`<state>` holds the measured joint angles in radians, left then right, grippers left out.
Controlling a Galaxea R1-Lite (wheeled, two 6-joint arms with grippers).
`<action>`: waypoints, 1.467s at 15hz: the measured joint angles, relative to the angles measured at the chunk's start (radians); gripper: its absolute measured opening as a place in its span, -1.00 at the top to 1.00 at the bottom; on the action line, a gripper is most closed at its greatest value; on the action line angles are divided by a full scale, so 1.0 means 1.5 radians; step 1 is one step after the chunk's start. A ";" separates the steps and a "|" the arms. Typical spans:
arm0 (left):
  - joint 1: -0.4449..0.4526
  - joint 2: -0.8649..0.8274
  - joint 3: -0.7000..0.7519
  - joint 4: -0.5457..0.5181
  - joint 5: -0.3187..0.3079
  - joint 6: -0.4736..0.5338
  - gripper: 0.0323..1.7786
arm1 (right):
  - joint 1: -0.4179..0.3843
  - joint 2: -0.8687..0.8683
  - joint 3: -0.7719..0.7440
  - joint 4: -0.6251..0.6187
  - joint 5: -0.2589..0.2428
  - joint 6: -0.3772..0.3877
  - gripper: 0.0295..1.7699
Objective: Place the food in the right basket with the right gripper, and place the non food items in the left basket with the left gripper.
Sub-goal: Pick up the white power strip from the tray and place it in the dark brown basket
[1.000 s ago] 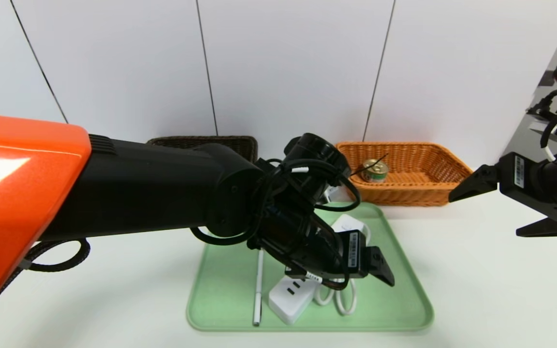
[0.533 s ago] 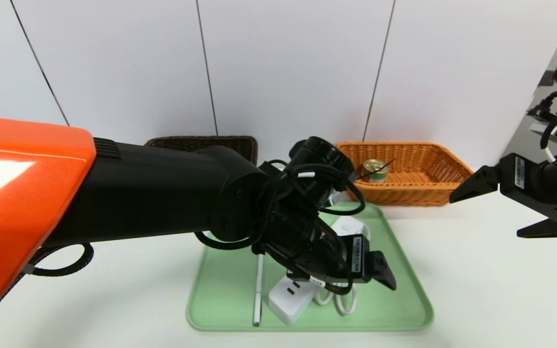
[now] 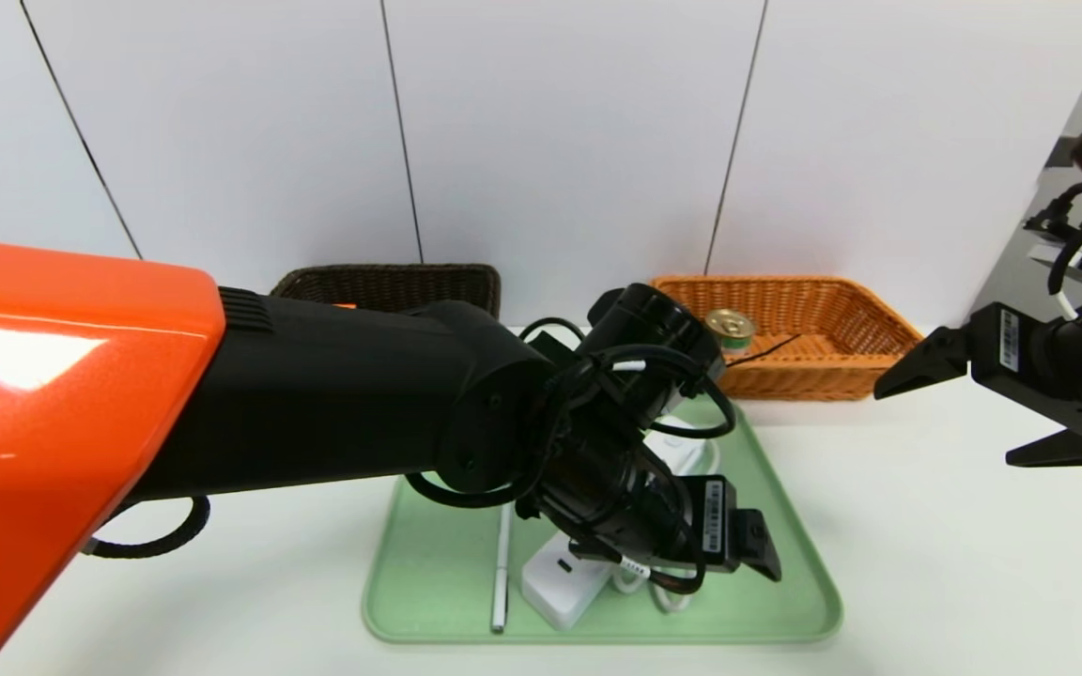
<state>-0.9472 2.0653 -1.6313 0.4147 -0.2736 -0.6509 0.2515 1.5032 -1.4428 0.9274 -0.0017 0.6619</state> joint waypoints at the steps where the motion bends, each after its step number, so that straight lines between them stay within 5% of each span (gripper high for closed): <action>1: -0.003 0.003 -0.003 0.001 0.011 0.000 -0.90 | 0.000 0.000 0.000 0.000 0.000 0.000 -0.92; 8: -0.019 0.023 -0.021 0.004 0.039 0.007 -0.90 | -0.009 0.000 0.006 0.000 0.000 -0.002 -0.92; 15: -0.041 0.048 -0.046 0.026 0.119 0.034 -0.90 | -0.024 0.000 0.015 0.000 0.003 -0.004 -0.92; 22: -0.056 0.045 -0.073 0.032 0.120 0.039 -0.90 | -0.033 -0.001 0.028 -0.001 0.004 -0.007 -0.92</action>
<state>-1.0315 2.1326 -1.7409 0.4623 -0.0932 -0.5917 0.2023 1.5023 -1.4004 0.9264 0.0047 0.6513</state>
